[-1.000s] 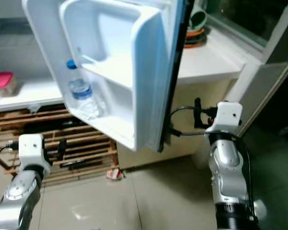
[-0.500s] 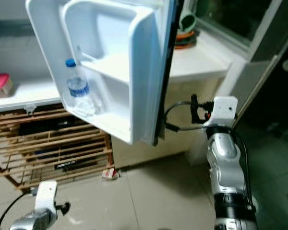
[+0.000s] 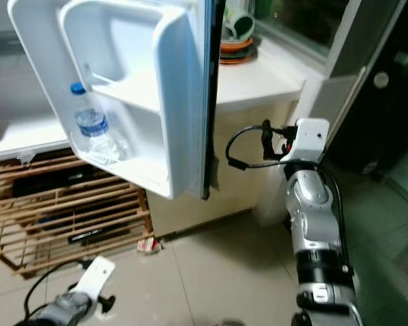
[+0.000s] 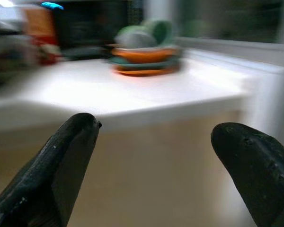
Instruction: Restocking fridge
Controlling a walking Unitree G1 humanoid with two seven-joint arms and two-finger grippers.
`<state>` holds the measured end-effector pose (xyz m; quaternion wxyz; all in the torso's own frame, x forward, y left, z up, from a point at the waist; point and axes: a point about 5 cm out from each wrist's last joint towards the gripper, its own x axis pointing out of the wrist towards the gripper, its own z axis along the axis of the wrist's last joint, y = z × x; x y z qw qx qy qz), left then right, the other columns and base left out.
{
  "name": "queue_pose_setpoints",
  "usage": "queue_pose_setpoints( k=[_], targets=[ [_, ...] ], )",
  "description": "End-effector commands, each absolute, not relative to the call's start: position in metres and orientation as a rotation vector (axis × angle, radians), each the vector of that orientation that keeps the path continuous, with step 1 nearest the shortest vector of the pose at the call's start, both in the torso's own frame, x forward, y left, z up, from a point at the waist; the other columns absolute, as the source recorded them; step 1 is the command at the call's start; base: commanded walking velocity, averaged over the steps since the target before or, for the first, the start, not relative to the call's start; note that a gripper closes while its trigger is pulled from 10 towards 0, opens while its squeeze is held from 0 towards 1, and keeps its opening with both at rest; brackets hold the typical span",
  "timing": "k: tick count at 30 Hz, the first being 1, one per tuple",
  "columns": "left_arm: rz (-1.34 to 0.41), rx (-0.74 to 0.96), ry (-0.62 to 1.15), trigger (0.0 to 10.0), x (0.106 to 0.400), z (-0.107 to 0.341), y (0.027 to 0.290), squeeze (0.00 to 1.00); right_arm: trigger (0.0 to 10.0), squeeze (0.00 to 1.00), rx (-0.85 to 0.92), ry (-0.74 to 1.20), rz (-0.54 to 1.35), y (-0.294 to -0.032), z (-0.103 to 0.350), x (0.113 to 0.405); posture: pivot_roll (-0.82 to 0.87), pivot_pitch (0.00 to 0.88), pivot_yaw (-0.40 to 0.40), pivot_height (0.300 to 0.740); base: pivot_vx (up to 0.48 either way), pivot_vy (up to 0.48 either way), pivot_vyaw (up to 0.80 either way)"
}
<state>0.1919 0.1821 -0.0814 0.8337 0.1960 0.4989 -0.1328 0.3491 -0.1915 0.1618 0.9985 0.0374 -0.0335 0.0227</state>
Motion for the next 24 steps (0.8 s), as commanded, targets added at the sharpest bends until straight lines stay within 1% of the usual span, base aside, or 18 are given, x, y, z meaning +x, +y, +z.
queue_pose_setpoints(
  k=[1, 2, 3, 5, 12, 17, 21, 22, 24],
  targets=[
    [-0.291, 0.440, 1.051, 10.0, 0.195, -0.079, 0.186, 0.00, 10.0, 0.00, 0.098, -0.040, 0.087, -0.183, 0.159, 0.351, -0.14, 0.000, 0.003, 0.740, 0.000, 0.000, 0.00],
    [-0.295, 0.443, 1.062, 10.0, 0.194, -0.080, 0.186, 0.00, 10.0, 0.00, 0.103, -0.033, 0.121, -0.177, 0.160, 0.354, -0.14, 0.000, 0.001, 0.740, 0.000, 0.000, 0.00],
    [-0.295, 0.443, 1.062, 10.0, 0.194, -0.080, 0.186, 0.00, 10.0, 0.00, 0.103, -0.033, 0.121, -0.177, 0.160, 0.354, -0.14, 0.000, 0.001, 0.740, 0.000, 0.000, 0.00],
    [-0.291, 0.436, 1.115, 10.0, 0.187, -0.084, 0.187, 0.00, 10.0, 0.00, 0.107, -0.027, 0.188, -0.167, 0.165, 0.356, -0.14, 0.000, -0.004, 0.740, 0.000, 0.000, 0.00],
    [-0.303, 0.419, 1.116, 10.0, 0.186, -0.085, 0.183, 0.00, 10.0, 0.00, 0.108, -0.035, 0.225, -0.161, 0.171, 0.358, -0.14, 0.000, -0.007, 0.740, 0.000, 0.000, 0.00],
    [-0.341, 0.390, 1.118, 10.0, 0.187, -0.085, 0.175, 0.00, 10.0, 0.00, 0.121, -0.032, 0.261, -0.155, 0.172, 0.351, -0.14, 0.000, -0.006, 0.740, 0.000, 0.000, 0.00],
    [-0.373, 0.408, 1.144, 10.0, 0.182, -0.087, 0.172, 0.00, 10.0, 0.00, 0.127, -0.031, 0.285, -0.148, 0.172, 0.345, -0.15, 0.000, -0.003, 0.740, 0.000, 0.000, 0.00],
    [-0.387, 0.423, 1.168, 10.0, 0.178, -0.089, 0.173, 0.00, 10.0, 0.00, 0.132, -0.037, 0.319, -0.140, 0.175, 0.338, -0.15, 0.000, 0.000, 0.740, 0.000, 0.000, 0.00],
    [-0.396, 0.432, 1.184, 10.0, 0.174, -0.091, 0.173, 0.00, 10.0, 0.00, 0.144, -0.047, 0.353, -0.134, 0.180, 0.331, -0.16, 0.000, 0.003, 0.740, 0.000, 0.000, 0.00]
  ],
)
